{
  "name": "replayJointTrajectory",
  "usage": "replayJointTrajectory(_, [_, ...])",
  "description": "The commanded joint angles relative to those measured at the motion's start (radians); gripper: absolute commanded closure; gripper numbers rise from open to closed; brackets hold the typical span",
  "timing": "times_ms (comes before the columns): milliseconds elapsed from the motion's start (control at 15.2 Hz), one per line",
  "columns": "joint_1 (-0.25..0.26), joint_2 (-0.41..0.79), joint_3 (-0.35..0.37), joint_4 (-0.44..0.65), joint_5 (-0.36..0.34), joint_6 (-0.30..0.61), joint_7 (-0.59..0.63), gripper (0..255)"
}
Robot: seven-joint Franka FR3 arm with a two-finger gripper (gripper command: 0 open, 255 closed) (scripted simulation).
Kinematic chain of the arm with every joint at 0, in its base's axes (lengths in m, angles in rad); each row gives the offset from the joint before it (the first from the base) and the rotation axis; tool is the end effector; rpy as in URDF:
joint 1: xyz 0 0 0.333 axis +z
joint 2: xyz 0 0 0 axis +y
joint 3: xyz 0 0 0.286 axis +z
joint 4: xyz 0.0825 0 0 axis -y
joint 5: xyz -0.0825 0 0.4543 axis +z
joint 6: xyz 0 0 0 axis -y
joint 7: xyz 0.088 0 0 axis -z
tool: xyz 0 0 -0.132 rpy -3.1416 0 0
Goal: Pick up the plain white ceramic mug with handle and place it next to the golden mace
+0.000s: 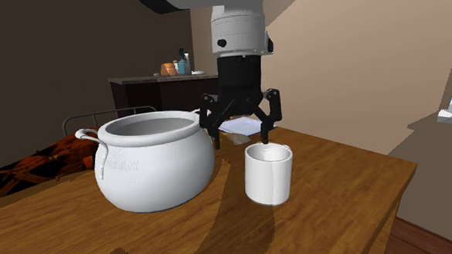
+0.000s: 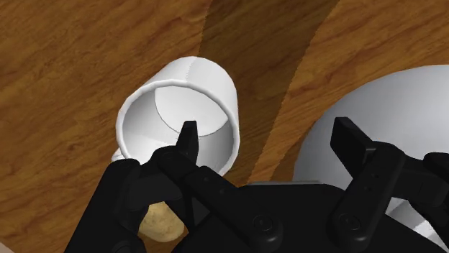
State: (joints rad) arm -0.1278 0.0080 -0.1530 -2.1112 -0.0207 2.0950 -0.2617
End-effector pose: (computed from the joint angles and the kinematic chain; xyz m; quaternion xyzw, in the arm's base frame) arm 0.5763 -0.1678 0.3179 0.9999 -0.0043 -0.0142 0.0059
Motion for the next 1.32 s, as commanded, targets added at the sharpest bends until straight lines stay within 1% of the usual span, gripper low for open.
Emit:
replayJointTrajectory(0, [-0.01,0.08,-0.01,0.057,0.019,0.023,-0.017,0])
replayJointTrajectory(66, [-0.014,0.103,-0.012,0.076,0.026,0.028,-0.022,0])
replayJointTrajectory(594, [-0.017,0.15,-0.01,0.027,0.035,0.123,-0.029,0])
replayJointTrajectory(1056, [-0.017,0.15,-0.01,0.027,0.035,0.123,-0.029,0])
replayJointTrajectory(1122, [-0.017,0.15,-0.01,0.027,0.035,0.123,-0.029,255])
replayJointTrajectory(1254, [-0.017,0.15,-0.01,0.027,0.035,0.123,-0.029,255])
